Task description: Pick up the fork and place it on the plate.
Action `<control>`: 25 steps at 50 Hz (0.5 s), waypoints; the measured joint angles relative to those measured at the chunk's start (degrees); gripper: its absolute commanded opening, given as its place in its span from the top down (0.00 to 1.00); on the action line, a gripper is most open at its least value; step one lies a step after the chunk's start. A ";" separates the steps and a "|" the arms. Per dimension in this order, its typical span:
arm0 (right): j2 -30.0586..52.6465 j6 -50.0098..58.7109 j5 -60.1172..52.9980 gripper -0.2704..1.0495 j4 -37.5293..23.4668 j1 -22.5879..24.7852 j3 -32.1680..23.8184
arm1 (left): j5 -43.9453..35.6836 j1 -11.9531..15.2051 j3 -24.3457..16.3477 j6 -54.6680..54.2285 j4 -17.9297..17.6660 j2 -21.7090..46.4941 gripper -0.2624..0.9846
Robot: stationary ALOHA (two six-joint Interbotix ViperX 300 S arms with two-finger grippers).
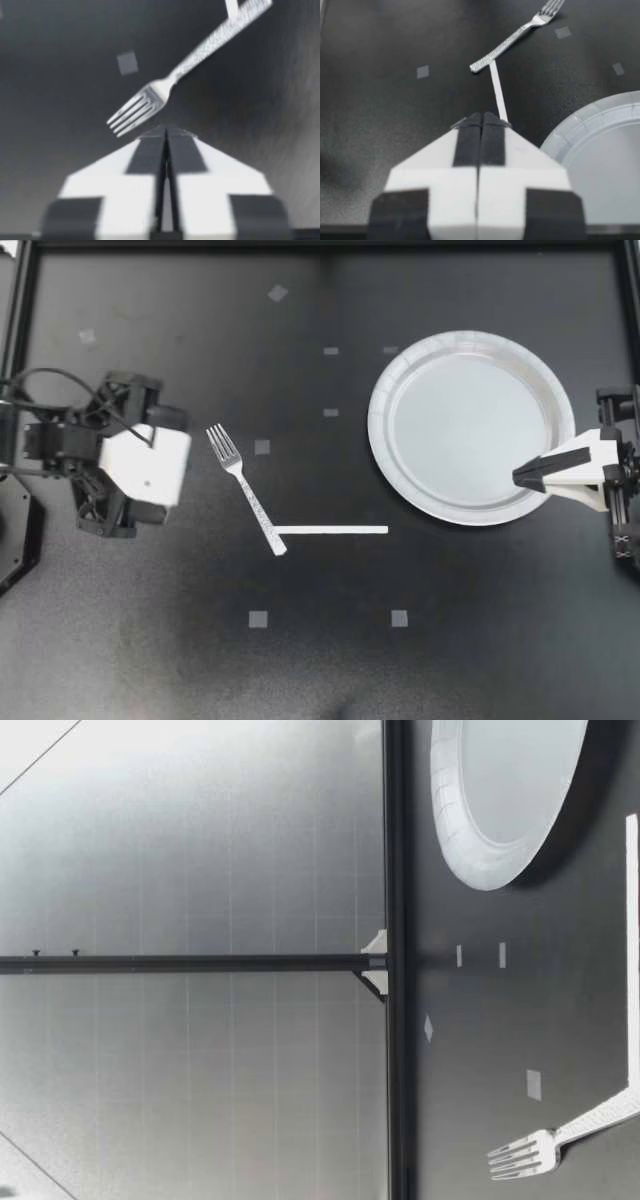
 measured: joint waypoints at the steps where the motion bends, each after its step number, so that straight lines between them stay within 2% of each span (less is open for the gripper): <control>1: 0.00 0.09 -0.09 0.88 0.00 0.00 0.09 | 1.05 0.09 -0.44 2.29 0.00 0.70 0.47; 6: -0.26 0.18 -0.09 0.88 0.09 0.00 0.79 | 2.64 0.09 -1.49 8.96 0.00 3.87 0.28; 8: -0.44 0.18 -0.26 0.88 0.00 0.00 1.14 | 1.49 0.09 -1.58 10.55 0.00 5.54 0.24; 17: -0.97 0.97 -2.37 0.88 0.00 0.00 2.02 | -7.38 0.09 -1.58 15.64 0.26 13.80 0.28; 25: -1.32 2.37 -2.81 0.88 0.00 0.00 2.64 | -11.60 0.09 -2.72 18.54 0.35 18.90 0.29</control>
